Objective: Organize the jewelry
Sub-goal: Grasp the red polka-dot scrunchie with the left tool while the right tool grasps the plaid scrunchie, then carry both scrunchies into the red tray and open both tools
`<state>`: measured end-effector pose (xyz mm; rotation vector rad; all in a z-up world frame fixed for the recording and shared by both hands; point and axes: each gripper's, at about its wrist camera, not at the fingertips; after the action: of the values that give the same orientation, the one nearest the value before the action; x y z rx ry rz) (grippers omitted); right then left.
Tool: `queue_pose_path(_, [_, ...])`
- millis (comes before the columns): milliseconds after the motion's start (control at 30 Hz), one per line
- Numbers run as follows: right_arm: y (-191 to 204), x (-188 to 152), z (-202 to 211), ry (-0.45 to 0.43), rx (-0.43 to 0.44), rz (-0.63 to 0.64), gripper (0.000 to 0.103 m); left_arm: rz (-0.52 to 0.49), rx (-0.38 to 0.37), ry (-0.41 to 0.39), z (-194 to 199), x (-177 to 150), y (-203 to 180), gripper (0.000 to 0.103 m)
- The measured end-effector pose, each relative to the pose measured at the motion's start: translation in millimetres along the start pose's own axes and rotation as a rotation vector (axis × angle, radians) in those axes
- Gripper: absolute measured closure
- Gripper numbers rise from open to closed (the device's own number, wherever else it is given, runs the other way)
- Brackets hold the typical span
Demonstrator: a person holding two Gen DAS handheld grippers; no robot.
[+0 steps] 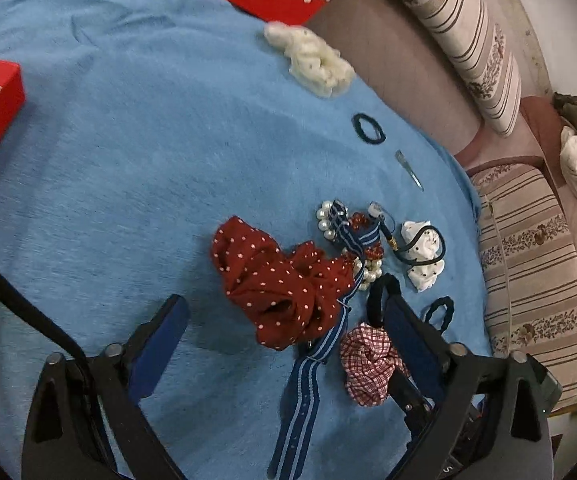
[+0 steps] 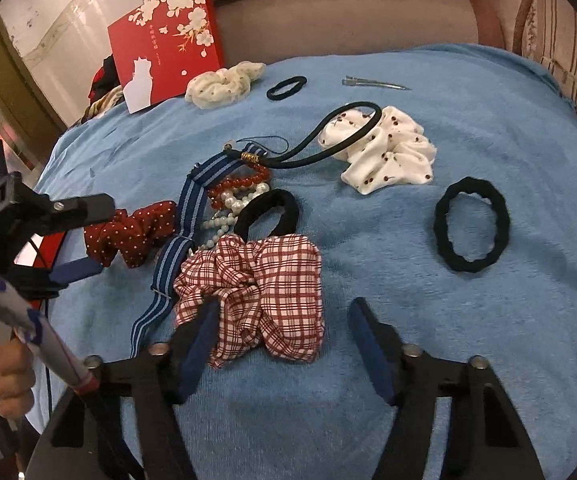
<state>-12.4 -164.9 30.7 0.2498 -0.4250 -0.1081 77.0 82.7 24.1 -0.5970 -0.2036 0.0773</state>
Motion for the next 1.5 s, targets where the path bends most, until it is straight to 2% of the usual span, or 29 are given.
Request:
queue_pose_path(33, [1,-1,-2,0.007,0.005,0.004,0.052,-0.004,-0.005,0.029,-6,0,-1,0.050])
queue_pose_path(67, [2,-1,-4,0.014,0.011,0.008,0.068,-0.005,-0.007,0.054,-10,1,-1,0.089])
queue_pose_path(100, [2,-2,-5,0.021,0.016,0.010,0.079,0.002,-0.007,0.097,-17,0,0,0.097])
queue_pose_path(133, [3,-3,-4,0.021,0.020,0.010,0.081,0.008,-0.004,0.106,-18,-1,1,0.096])
queue_pose_path(200, [5,-6,4,0.004,0.025,0.017,0.089,-0.015,0.026,0.071,-9,-7,-4,0.096])
queue_pose_path(267, [10,-9,17,-0.020,0.027,0.036,0.090,-0.037,0.039,0.044,4,-13,-8,0.097])
queue_pose_path(467, [31,-14,57,-0.082,0.028,0.106,0.091,-0.113,0.069,-0.079,79,-37,-16,0.097])
queue_pose_path(600, [53,-17,77,-0.105,0.052,0.152,0.091,-0.127,0.135,-0.163,134,-52,3,0.096])
queue_pose_path(833, [119,-24,83,-0.087,0.098,0.278,0.091,0.053,0.257,-0.278,196,-56,88,0.096])
queue_pose_path(1033, [191,-28,66,-0.037,0.135,0.410,0.091,0.172,0.375,-0.352,214,-52,147,0.096])
queue_pose_path(1167, [239,-28,45,-0.008,0.155,0.499,0.091,0.231,0.381,-0.357,216,-41,182,0.096])
queue_pose_path(1333, [292,-19,20,-0.015,0.150,0.583,0.091,0.290,0.370,-0.382,216,-15,211,0.096])
queue_pose_path(1500, [330,7,-19,0.008,0.144,0.583,0.091,0.349,0.333,-0.413,218,15,240,0.096])
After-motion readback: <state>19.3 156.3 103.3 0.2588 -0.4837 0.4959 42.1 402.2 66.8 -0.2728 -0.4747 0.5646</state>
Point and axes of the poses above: each gripper's, at about its wrist camera, not at the fingertips, and z roughly against the way its jaws point, y to its left, x to its top, and after that the axes turned 8 degrees about y, right-handed
